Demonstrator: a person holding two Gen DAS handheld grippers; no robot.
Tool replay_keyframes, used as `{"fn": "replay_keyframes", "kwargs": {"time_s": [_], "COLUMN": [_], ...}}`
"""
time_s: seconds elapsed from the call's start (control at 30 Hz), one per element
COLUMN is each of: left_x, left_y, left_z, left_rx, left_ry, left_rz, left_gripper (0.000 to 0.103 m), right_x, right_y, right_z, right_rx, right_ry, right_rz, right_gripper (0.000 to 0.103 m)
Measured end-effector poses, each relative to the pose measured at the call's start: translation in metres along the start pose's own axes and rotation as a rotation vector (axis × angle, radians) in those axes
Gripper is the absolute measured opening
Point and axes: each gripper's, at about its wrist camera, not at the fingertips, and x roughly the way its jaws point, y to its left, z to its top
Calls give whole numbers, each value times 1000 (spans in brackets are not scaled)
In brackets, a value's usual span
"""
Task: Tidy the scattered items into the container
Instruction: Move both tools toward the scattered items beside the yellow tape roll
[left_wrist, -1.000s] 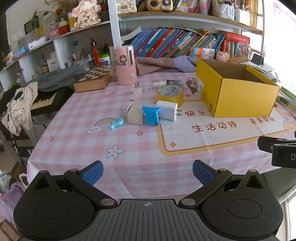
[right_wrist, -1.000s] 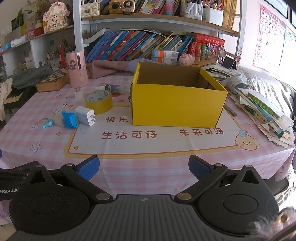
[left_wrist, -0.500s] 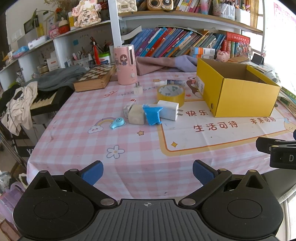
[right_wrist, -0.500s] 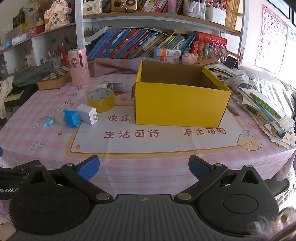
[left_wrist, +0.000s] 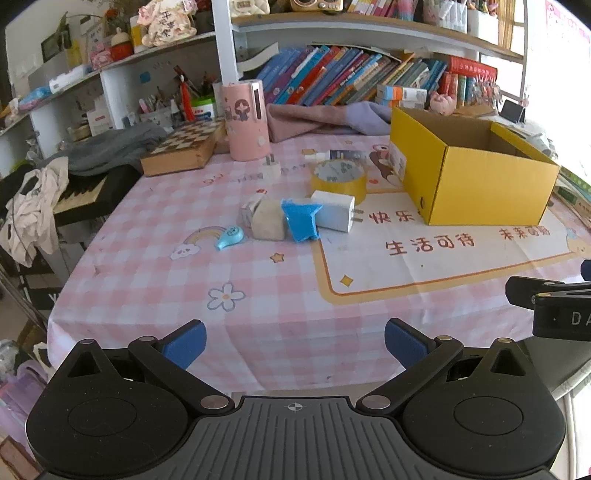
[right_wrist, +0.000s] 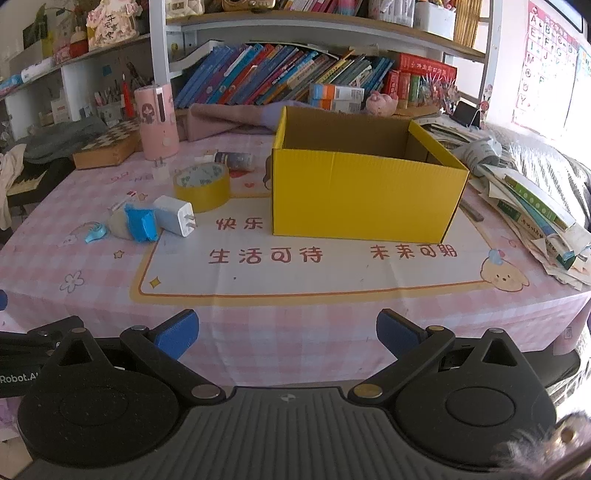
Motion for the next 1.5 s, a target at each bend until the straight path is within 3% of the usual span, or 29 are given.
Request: {"fn": "replay_keyframes", "kwargs": {"time_s": [0.77,1.37,1.5], "left_x": [5,-1,-6], "left_y": [4,23,22], "left_z": [3,3,4], "left_rx": [2,-69,-19], "left_ry": [33,-1,-10], "left_rz": [11,-61,-67], "left_gripper": [103,103,103], "right_x": [7,9,5], "right_y": [4,14,19], "right_z": [5,4,5], "right_rx": [-14,-29,-47], "right_ry": [-3,32,15], "right_rz": [8,76,95], "right_gripper": [103,103,103]}}
